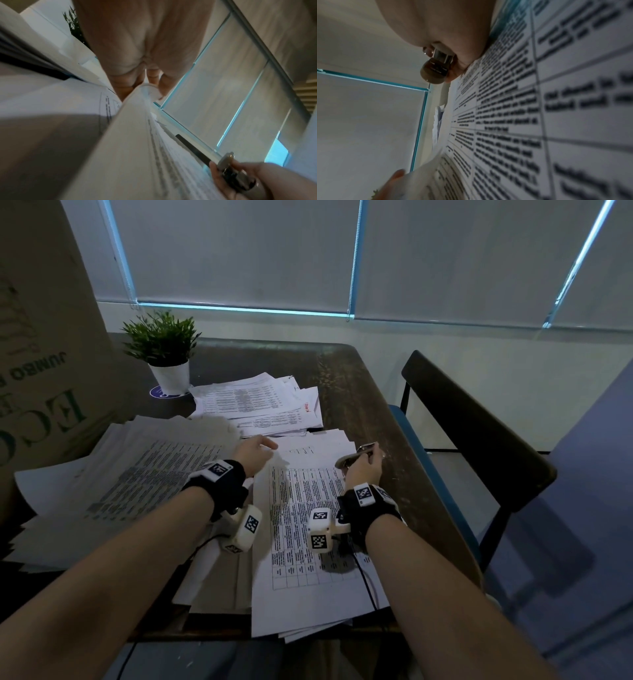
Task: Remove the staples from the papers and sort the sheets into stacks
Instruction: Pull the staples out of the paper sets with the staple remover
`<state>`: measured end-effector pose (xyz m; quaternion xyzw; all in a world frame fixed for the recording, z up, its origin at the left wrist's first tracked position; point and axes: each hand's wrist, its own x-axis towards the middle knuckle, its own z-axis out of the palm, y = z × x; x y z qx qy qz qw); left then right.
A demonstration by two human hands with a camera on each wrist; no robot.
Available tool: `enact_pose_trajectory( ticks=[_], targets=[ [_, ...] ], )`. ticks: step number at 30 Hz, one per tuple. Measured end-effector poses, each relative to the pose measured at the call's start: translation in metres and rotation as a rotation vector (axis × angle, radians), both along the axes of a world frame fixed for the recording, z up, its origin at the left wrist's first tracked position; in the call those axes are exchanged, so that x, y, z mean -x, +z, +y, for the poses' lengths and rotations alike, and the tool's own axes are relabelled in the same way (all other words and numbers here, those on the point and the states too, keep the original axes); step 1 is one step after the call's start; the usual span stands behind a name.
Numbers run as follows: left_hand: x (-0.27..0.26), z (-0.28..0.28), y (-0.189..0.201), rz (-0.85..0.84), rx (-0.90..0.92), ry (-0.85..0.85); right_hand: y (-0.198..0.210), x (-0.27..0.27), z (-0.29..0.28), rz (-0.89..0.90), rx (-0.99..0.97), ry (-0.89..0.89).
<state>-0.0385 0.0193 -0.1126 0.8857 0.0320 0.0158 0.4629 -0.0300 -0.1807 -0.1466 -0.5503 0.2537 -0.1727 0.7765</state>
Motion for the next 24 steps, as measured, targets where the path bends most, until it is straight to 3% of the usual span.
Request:
enact_pose_trajectory(
  ticks=[4, 5, 9, 12, 14, 16, 21, 24],
  targets=[
    [0.013, -0.007, 0.016, 0.046, 0.527, 0.076, -0.003, 0.001, -0.005, -0.027, -0.039, 0.030],
    [0.018, -0.008, 0.018, 0.077, 0.583, 0.070, -0.004, 0.001, -0.005, -0.032, -0.047, 0.032],
    [0.026, -0.005, 0.018, 0.299, 0.244, -0.196, -0.002, 0.003, -0.006, -0.011, -0.063, 0.017],
    [0.028, -0.003, 0.013, 0.515, 0.147, -0.341, 0.000, 0.002, -0.007, -0.002, -0.122, 0.013],
    [0.030, 0.000, 0.015, 0.512, 0.076, -0.368, 0.004, 0.001, -0.008, 0.037, -0.167, 0.008],
    [0.029, 0.003, 0.016, 0.449, 0.066, -0.315, 0.007, 0.002, -0.008, 0.081, -0.160, 0.015],
    [0.014, 0.024, 0.037, 0.162, 0.198, 0.039, 0.030, 0.003, 0.007, -0.073, -0.188, 0.149],
    [0.010, 0.047, 0.067, 0.059, -0.267, 0.151, 0.041, -0.002, 0.021, -0.061, -0.164, 0.182]
  ],
)
